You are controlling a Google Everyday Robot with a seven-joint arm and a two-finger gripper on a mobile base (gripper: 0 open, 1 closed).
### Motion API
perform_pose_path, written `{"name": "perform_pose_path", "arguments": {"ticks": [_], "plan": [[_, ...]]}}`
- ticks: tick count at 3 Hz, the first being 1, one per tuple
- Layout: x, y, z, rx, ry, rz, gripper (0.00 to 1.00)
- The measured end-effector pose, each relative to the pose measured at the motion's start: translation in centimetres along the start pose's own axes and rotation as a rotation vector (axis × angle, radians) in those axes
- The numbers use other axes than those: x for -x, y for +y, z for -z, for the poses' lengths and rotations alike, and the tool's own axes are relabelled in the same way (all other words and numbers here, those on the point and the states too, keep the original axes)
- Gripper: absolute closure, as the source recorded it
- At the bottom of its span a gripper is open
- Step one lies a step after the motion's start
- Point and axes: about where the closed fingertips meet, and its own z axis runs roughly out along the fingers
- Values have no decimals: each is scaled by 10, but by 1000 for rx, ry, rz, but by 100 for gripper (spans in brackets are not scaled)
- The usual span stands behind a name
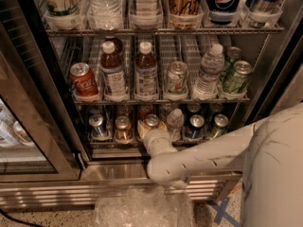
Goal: Pick coke can from bottom shelf of fridge
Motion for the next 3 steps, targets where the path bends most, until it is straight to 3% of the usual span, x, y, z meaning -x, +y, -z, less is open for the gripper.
{"name": "perform_pose_path", "arguments": {"ticks": [1,2,3], "plan": [[8,0,1,8,-15,3,98],[37,8,13,41,-60,40,100],[60,30,33,127,-67,55,100]]}}
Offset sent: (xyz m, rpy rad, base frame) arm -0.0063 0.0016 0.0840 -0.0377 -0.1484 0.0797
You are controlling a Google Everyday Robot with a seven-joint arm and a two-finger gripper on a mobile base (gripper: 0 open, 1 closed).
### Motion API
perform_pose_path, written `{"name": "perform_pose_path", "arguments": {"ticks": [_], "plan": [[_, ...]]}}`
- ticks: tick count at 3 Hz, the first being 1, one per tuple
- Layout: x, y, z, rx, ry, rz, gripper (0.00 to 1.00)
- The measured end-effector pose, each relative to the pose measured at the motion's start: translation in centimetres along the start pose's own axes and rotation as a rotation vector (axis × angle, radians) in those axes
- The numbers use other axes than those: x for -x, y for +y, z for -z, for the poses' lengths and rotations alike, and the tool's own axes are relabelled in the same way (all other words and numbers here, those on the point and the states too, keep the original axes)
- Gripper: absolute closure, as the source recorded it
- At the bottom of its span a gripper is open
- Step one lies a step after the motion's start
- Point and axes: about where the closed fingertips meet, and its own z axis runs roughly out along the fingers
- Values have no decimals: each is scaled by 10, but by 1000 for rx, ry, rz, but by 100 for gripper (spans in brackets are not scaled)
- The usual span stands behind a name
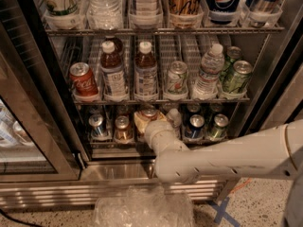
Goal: Pick coke can from bottom shelf of fridge
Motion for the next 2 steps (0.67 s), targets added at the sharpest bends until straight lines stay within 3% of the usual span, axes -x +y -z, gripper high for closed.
{"name": "perform_pose_path", "arguments": {"ticks": [2], "plan": [[-2,49,46,236,157,-65,100]]}}
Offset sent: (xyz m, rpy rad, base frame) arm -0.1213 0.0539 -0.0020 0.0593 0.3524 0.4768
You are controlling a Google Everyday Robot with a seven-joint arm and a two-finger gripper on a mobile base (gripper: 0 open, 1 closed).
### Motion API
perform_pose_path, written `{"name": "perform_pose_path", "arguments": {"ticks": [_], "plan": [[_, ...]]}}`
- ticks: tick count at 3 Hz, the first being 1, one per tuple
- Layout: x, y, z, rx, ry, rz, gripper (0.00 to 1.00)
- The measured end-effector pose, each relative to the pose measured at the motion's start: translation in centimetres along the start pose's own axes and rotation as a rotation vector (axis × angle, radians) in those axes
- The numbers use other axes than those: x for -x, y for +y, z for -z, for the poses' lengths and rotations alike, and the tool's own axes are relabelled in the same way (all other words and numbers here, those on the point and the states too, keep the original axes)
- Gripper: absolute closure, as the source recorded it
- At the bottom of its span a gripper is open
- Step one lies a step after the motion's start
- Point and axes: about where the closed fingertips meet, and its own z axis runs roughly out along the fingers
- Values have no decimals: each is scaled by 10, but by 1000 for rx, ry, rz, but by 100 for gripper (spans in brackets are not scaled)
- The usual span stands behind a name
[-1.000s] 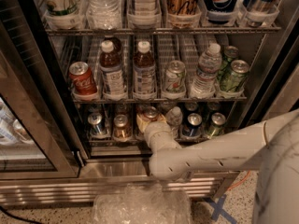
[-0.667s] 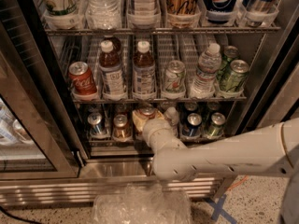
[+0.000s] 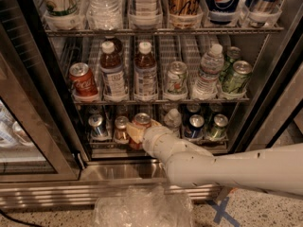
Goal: Pick coke can from bottom shelf of fridge
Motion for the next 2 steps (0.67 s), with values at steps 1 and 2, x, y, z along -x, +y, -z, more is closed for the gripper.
{"name": "perform_pose_path", "arguments": {"ticks": [1,2], "plan": [[2,0,6,18,16,-8,100],[2,0,6,18,16,-8,100]]}}
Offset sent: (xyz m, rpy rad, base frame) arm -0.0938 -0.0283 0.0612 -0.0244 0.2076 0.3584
